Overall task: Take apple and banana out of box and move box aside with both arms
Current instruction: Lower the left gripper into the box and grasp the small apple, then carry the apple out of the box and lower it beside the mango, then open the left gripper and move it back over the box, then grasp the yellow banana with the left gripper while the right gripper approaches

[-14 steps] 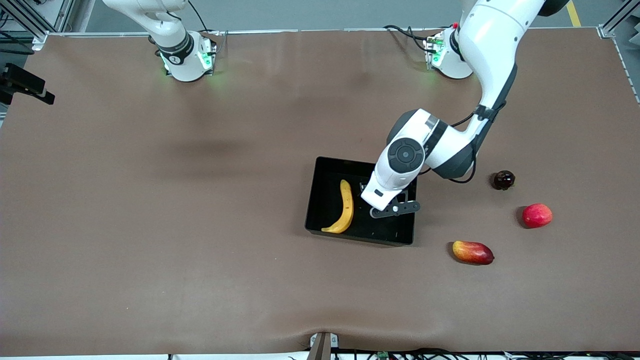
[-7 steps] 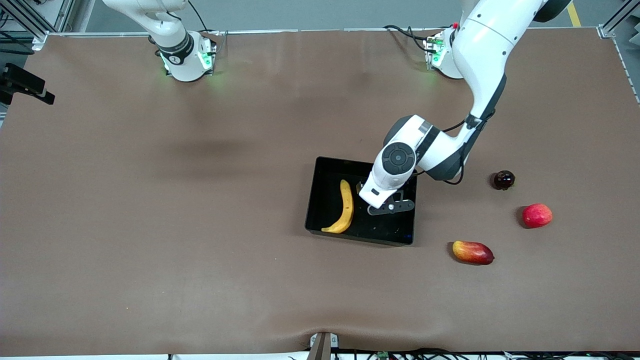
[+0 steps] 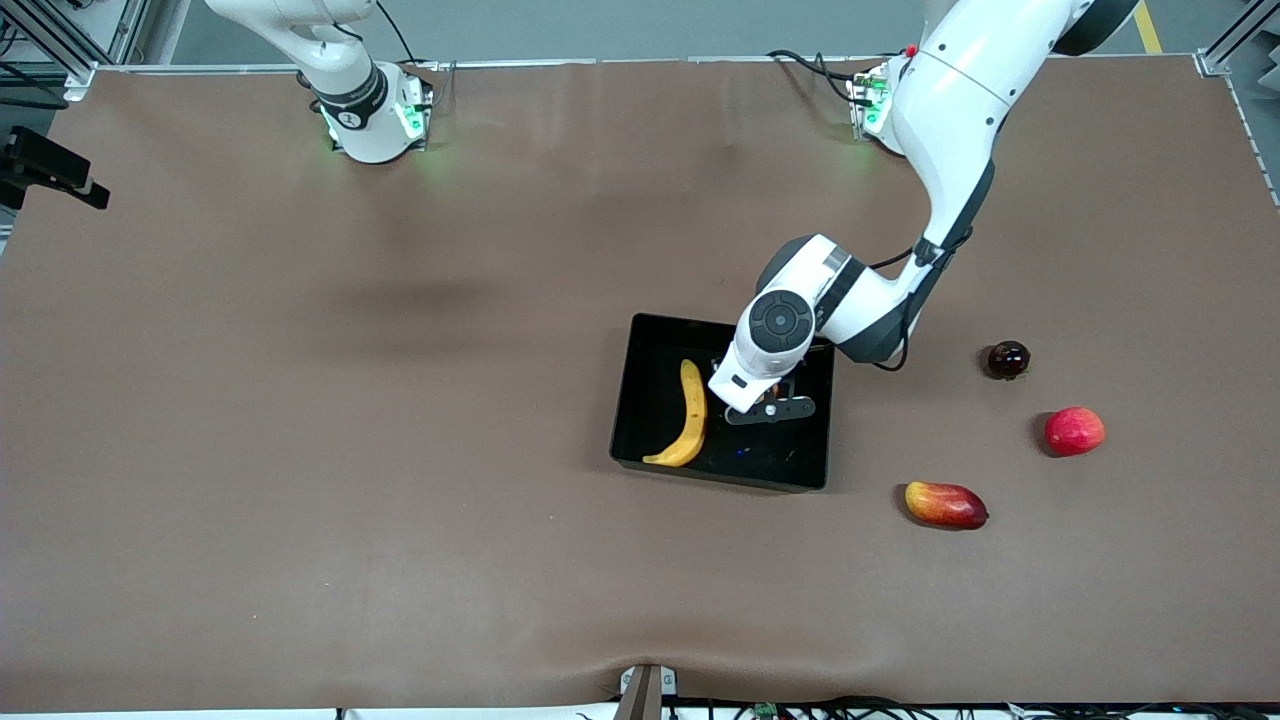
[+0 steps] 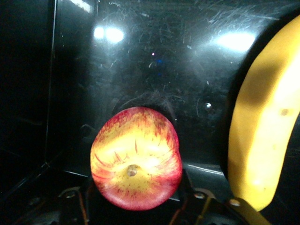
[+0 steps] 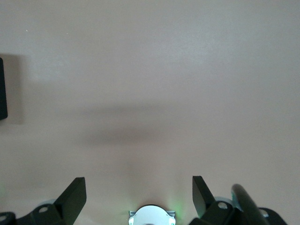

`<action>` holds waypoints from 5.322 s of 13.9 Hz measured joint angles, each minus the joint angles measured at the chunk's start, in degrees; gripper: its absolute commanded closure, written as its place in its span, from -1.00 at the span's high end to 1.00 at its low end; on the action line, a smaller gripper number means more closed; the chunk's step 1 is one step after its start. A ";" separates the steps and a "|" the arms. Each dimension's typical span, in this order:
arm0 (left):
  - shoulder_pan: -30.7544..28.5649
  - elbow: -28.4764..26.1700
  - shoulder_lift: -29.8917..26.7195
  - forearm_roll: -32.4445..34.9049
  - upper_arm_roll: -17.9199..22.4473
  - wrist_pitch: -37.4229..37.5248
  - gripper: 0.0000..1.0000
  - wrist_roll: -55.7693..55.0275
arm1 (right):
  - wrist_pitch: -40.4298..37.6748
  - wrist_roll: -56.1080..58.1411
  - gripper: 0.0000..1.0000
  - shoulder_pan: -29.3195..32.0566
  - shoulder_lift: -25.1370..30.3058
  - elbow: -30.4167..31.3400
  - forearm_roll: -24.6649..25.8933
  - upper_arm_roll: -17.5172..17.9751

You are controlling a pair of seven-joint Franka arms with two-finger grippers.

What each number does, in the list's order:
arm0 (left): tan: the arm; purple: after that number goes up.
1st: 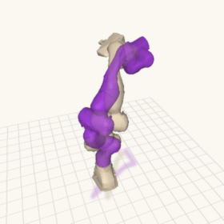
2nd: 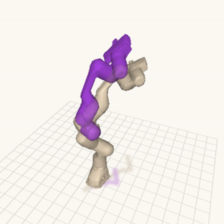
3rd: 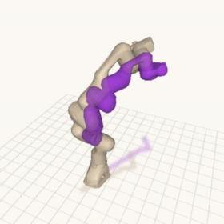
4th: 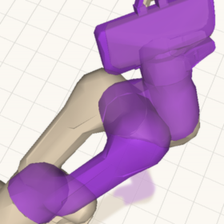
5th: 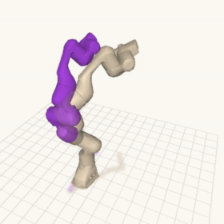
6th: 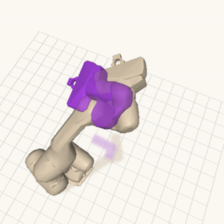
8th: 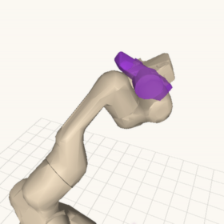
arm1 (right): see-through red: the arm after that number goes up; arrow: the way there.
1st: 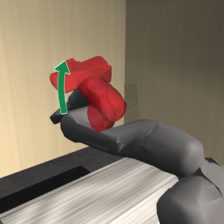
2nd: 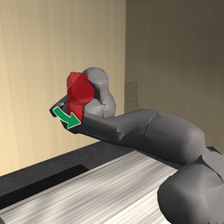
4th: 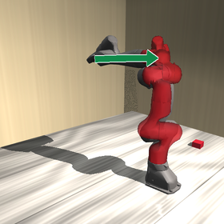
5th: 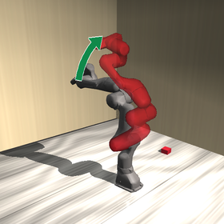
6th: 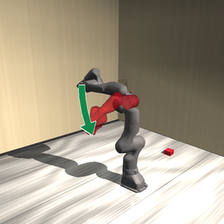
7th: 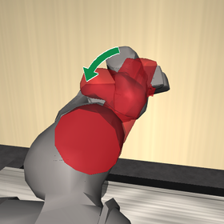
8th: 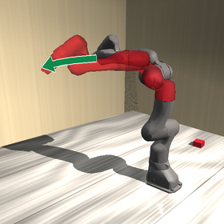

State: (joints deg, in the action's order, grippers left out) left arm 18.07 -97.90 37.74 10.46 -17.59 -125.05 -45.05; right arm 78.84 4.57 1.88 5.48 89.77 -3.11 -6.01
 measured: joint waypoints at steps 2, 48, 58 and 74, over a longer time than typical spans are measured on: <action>-0.01 0.19 0.01 2.62 0.02 -0.27 -0.93 -0.03 | 0.00 0.00 1.00 0.00 0.00 0.00 0.00 0.00; -21.72 5.33 -13.02 5.06 -11.33 12.79 1.00 4.18 | 0.00 0.00 1.00 0.25 -0.03 0.02 -0.01 -0.03; -3.37 16.70 4.75 8.19 -10.23 7.25 1.00 -1.64 | 0.34 0.00 1.00 1.07 -0.80 -0.03 -0.35 -0.04; 3.50 17.26 12.64 11.42 -4.33 -5.94 1.00 1.51 | 2.53 0.28 1.00 2.94 -10.57 -0.33 -1.21 0.17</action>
State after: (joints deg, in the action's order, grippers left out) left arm 21.57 -80.64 50.38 21.88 -21.92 -130.98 -43.54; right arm 81.37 4.85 4.82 -5.09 89.44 -4.32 -5.84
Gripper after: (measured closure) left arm 0.000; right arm 0.000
